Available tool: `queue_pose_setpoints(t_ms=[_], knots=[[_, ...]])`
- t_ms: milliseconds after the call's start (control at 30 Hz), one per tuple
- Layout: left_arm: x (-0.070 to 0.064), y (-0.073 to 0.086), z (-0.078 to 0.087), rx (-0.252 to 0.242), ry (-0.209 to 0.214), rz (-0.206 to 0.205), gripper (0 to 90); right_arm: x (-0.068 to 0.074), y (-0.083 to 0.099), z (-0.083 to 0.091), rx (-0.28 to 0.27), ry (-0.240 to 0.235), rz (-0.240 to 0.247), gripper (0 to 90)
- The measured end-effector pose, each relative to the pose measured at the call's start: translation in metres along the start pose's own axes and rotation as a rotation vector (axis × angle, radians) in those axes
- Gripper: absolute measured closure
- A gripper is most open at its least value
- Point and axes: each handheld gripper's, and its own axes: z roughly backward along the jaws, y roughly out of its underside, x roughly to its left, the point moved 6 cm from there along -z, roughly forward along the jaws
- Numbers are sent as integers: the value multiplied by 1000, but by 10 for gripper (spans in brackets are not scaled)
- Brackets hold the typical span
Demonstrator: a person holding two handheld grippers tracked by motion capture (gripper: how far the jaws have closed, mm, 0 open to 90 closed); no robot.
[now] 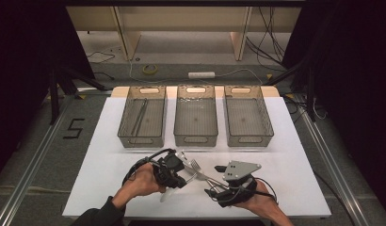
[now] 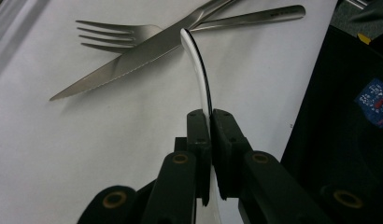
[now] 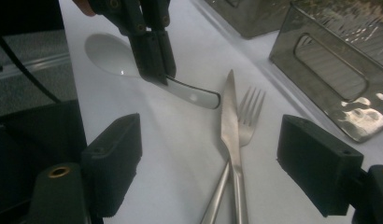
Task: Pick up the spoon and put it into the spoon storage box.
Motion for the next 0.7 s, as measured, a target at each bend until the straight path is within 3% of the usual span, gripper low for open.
queue_pose_setpoints(t_ms=[400, 700], knots=[[-13, -7, -7, 29, 35, -44, 856, 12, -3, -18, 60, -8, 117, 265], [-22, -11, -8, 49, 69, -83, 855, 16, 0, -27, 109, -7, 205, 340]])
